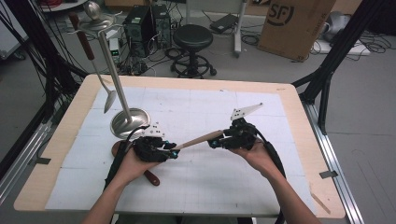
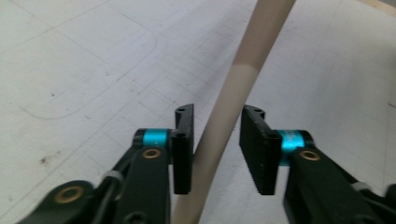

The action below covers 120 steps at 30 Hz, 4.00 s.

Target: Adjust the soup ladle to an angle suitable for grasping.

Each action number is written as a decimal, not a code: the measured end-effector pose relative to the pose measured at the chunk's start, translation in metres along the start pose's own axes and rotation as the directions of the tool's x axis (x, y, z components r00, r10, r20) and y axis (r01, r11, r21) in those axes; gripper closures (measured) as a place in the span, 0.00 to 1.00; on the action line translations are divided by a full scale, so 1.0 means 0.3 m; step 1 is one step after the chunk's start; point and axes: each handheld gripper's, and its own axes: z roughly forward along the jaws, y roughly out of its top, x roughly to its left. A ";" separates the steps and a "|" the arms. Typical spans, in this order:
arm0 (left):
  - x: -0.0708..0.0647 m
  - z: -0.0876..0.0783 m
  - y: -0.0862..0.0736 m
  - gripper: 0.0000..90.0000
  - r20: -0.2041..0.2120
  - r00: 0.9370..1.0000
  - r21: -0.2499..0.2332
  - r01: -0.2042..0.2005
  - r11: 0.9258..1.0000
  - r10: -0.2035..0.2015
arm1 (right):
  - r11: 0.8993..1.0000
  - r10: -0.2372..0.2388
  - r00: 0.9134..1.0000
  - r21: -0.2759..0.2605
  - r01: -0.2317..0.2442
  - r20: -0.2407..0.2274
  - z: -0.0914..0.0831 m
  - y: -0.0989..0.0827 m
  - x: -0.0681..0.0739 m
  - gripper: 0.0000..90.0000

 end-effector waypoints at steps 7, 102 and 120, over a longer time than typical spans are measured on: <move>-0.018 0.012 0.011 0.78 -0.001 0.999 0.021 -0.032 0.999 0.032 | 0.999 0.038 0.999 0.011 -0.038 0.002 0.009 -0.006 -0.007 0.62; -0.055 -0.052 0.101 0.67 0.122 0.991 -0.154 0.071 0.986 -0.052 | 0.990 0.006 1.000 -0.144 -0.004 0.011 0.020 0.245 0.121 0.75; -0.050 -0.068 0.106 0.80 0.228 0.971 -0.214 0.119 0.970 -0.069 | 0.975 -0.083 0.988 -0.218 0.054 -0.131 0.024 0.300 0.165 0.81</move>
